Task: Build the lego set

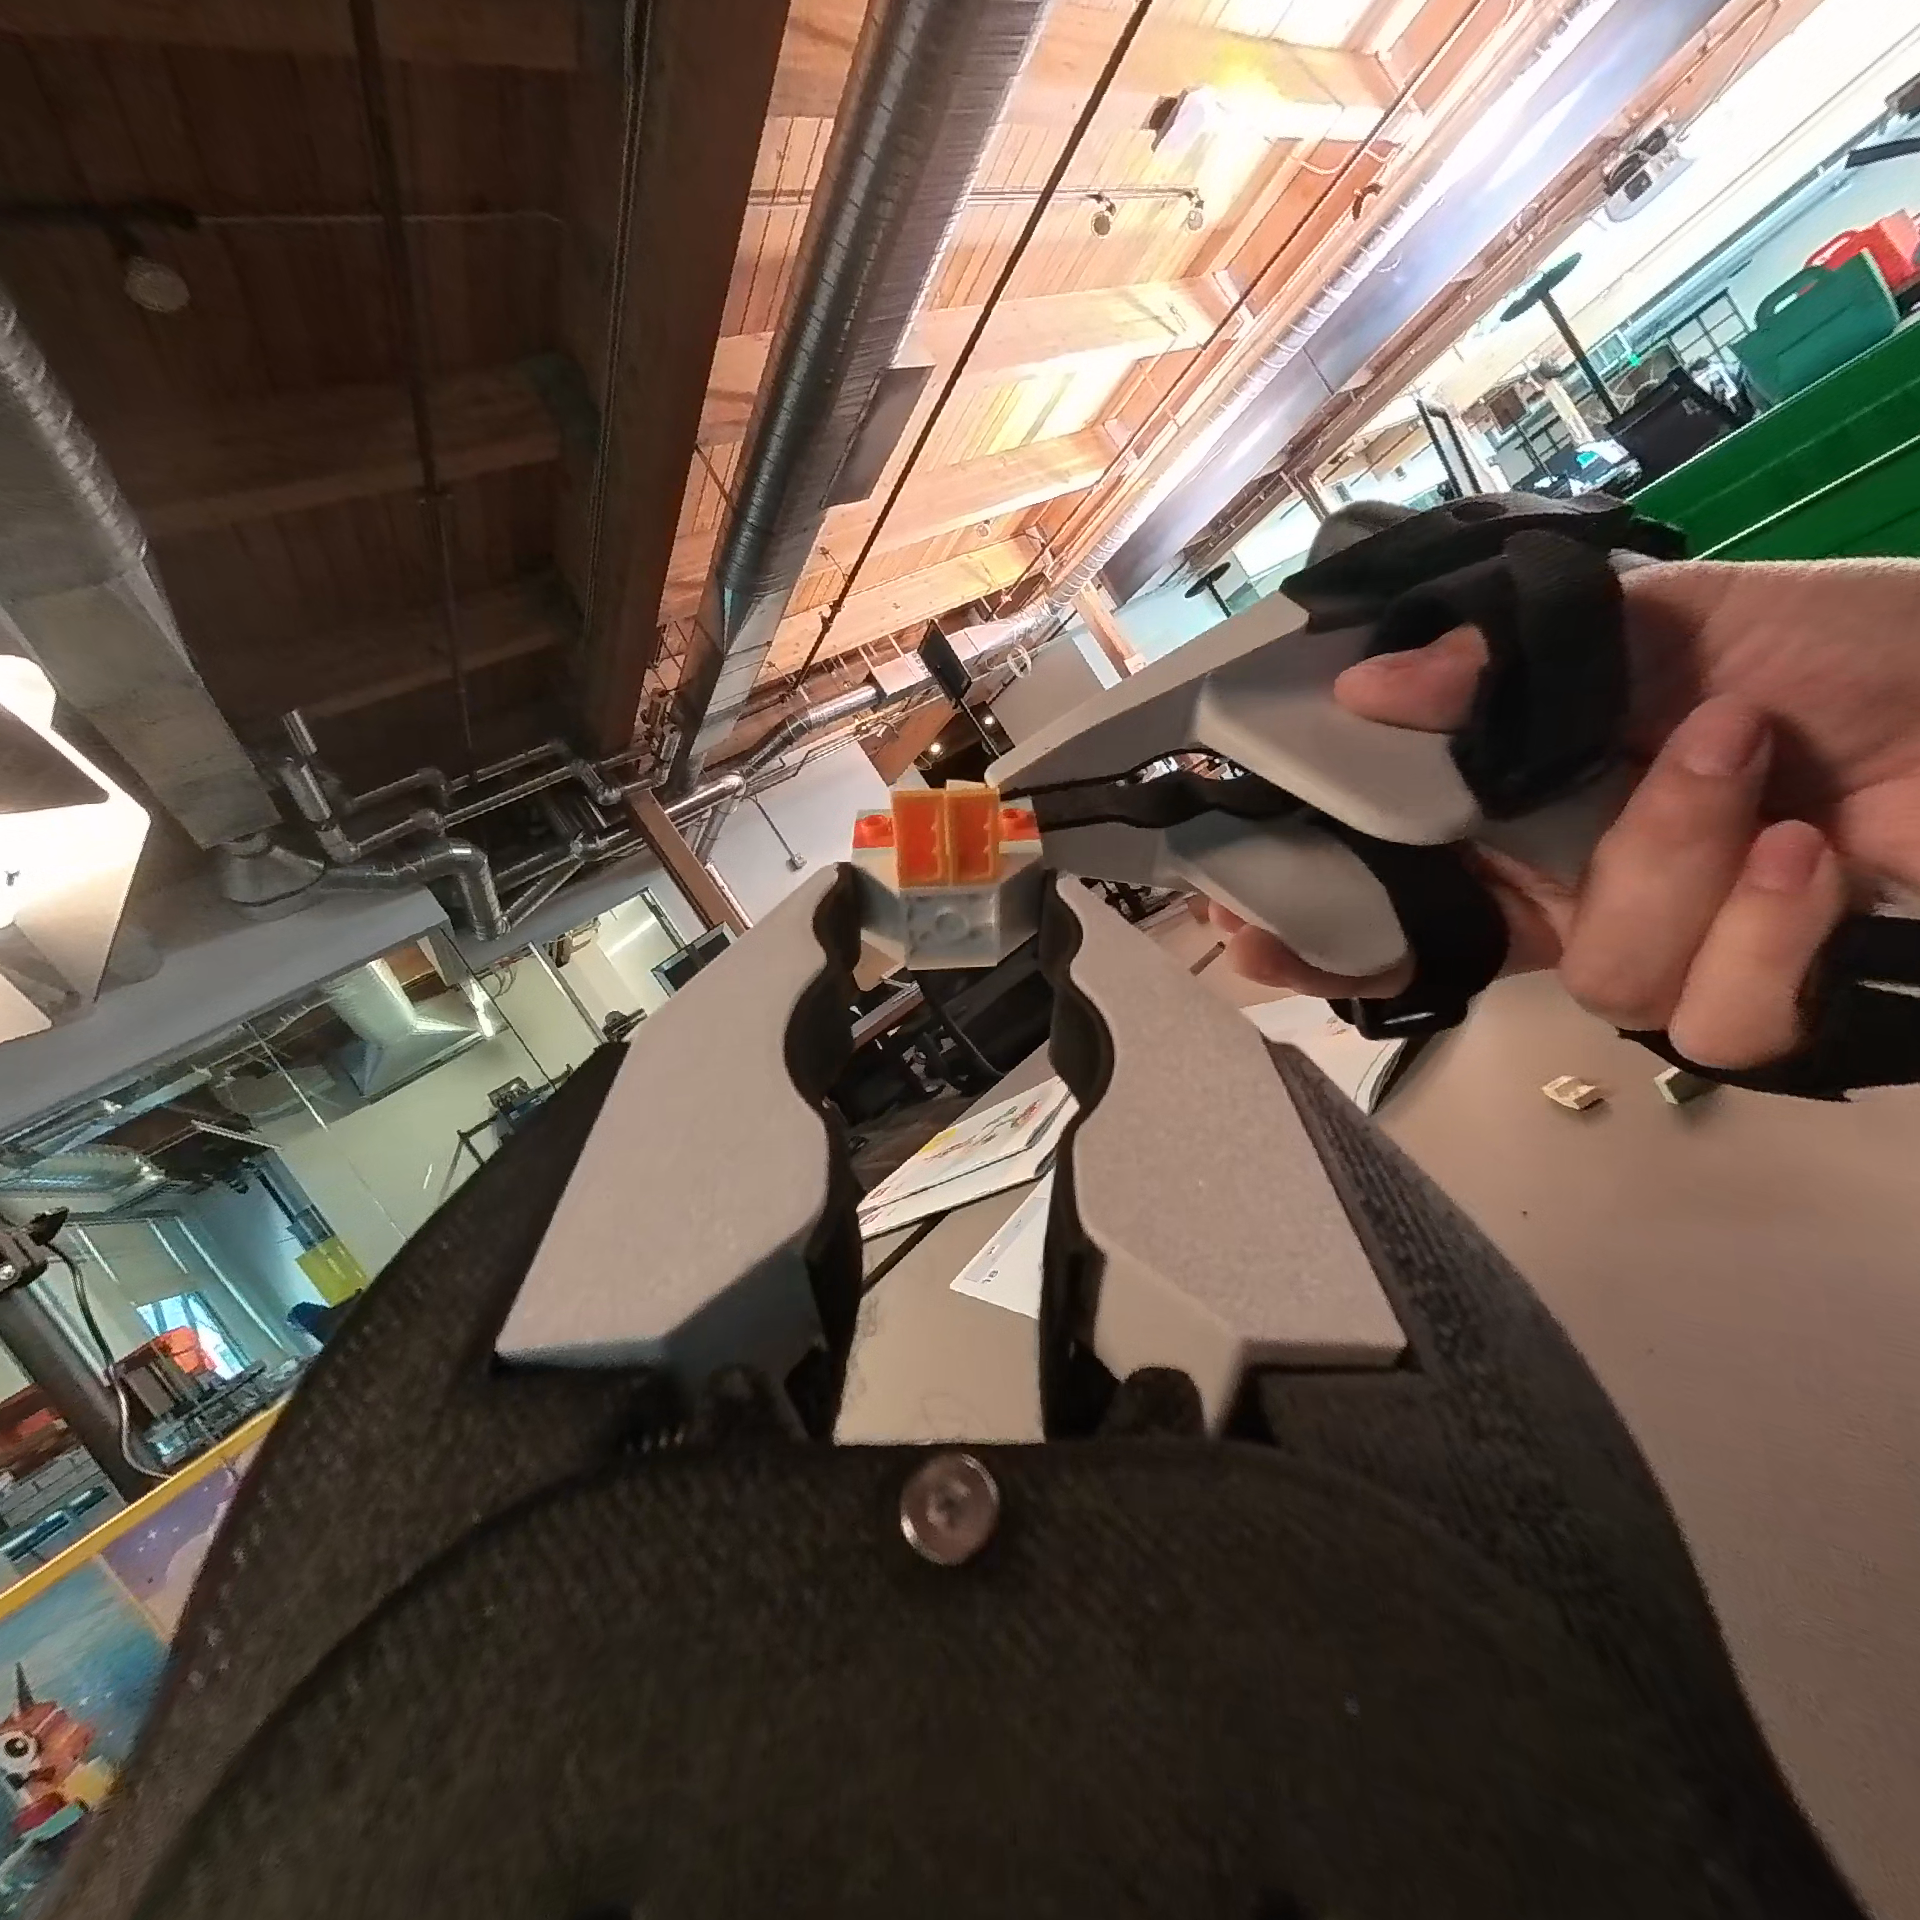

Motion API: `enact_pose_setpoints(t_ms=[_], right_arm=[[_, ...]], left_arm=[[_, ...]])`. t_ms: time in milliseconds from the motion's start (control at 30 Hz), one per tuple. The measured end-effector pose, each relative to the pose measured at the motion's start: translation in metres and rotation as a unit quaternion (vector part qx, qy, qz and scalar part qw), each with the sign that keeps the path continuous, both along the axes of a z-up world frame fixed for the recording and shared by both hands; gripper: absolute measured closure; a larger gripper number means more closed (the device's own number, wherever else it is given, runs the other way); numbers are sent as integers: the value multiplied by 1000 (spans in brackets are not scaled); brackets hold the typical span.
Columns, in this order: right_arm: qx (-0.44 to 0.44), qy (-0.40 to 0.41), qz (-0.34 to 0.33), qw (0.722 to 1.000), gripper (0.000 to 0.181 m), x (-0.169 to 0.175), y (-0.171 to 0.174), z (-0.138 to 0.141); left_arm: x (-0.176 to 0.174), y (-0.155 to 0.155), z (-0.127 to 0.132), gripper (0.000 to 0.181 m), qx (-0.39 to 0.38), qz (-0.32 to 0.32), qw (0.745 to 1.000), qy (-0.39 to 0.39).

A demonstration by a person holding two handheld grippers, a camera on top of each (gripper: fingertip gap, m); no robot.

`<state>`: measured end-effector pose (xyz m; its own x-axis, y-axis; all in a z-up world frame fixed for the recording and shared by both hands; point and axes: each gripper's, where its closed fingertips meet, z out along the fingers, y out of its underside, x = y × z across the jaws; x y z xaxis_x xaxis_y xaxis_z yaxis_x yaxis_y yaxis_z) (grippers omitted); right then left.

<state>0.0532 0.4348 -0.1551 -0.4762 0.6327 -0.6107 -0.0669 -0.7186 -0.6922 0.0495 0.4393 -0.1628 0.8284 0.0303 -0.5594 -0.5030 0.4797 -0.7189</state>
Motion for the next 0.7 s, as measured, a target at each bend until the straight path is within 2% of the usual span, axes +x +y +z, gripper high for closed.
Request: enact_pose_setpoints(t_ms=[267, 700], right_arm=[[25, 7, 8, 1000, 176, 3, -3, 3], [15, 16, 16, 1000, 176, 5, -5, 6]], left_arm=[[3, -3, 3, 148, 11, -3, 1000, 19], [4, -6, 5, 148, 22, 1, 999, 27]])
